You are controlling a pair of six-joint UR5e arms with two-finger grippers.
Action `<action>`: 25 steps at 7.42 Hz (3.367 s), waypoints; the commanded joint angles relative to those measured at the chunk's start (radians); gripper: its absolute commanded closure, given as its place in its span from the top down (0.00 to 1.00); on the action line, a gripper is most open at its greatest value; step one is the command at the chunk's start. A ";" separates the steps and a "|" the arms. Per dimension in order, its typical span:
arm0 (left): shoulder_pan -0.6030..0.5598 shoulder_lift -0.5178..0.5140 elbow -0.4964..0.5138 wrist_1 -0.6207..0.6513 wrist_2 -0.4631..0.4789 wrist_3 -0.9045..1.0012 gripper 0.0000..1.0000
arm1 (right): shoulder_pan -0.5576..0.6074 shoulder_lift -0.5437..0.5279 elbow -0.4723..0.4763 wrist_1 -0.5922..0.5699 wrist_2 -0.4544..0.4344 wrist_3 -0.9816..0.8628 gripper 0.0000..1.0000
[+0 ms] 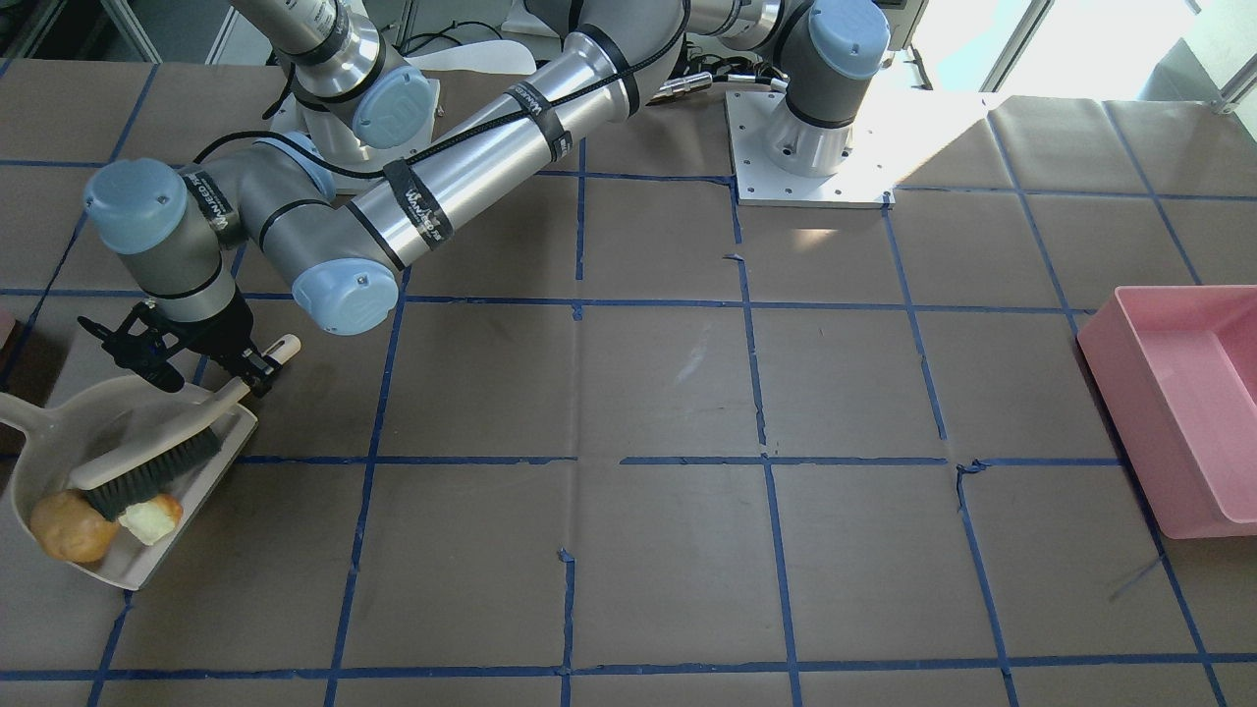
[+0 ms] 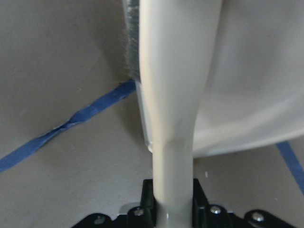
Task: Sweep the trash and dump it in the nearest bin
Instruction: 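Sweep the potato and bread scraps into the dustpan with the left-held brush, then lift the loaded dustpan with the right gripper while the left lowers the brush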
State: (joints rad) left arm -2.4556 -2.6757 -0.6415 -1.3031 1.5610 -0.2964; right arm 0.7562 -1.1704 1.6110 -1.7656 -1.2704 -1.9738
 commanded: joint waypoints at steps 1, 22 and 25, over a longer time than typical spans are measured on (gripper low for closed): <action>-0.025 0.031 -0.003 -0.046 -0.003 0.014 0.00 | 0.000 -0.002 -0.002 0.000 0.000 0.000 0.21; 0.425 0.827 -1.330 0.214 -0.260 -0.150 0.00 | -0.070 -0.011 -0.006 0.115 0.309 -0.135 0.04; 0.428 0.815 -1.330 0.212 -0.260 -0.142 0.00 | -0.120 -0.027 -0.013 0.135 0.361 -0.138 0.00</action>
State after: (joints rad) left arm -2.0307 -1.8591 -1.9709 -1.0901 1.3004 -0.4437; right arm 0.6527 -1.1859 1.6030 -1.6360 -0.9234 -2.1105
